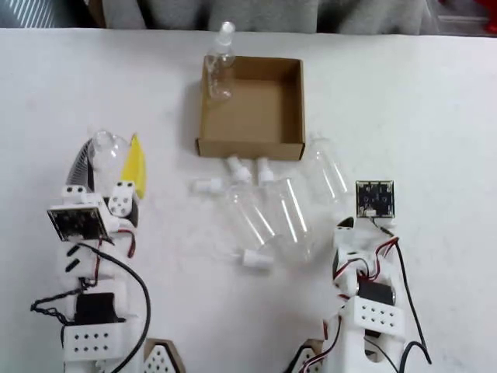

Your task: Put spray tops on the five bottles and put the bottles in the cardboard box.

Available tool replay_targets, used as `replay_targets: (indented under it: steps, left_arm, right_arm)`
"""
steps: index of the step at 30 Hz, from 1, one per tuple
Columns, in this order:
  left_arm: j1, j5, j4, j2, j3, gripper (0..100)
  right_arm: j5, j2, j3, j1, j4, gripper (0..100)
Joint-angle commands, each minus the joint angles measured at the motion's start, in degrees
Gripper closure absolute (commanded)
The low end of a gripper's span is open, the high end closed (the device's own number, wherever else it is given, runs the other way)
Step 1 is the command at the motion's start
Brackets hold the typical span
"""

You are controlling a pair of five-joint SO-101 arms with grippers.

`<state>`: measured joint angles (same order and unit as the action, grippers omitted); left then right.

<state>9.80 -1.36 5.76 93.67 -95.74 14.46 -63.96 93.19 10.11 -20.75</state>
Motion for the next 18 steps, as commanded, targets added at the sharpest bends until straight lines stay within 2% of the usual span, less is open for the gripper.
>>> replay_targets:
  steps: [1, 6, 10, 13, 18]
  left_arm:
    - [-0.3, -3.7, 3.0, 6.3, -1.6, 89]
    - [-0.6, -9.8, 12.7, 9.6, -1.4, 89]
    - [-0.2, -11.1, 19.9, 9.8, -1.4, 89]
    - [1.1, -11.1, 25.1, 9.8, -1.4, 89]
    - [7.1, -11.0, 27.6, 9.8, -1.4, 89]
  right_arm:
    - [0.2, -0.8, -6.1, 2.0, -5.5, 97.4]
    - [0.7, -0.8, -21.6, 0.6, -29.5, 97.1]
    - [7.2, -0.7, -34.2, -8.4, -45.1, 97.1]
    - [9.2, -0.7, -39.9, -17.8, -50.9, 97.1]
    - [12.8, -0.2, -41.7, -33.5, -52.3, 97.1]
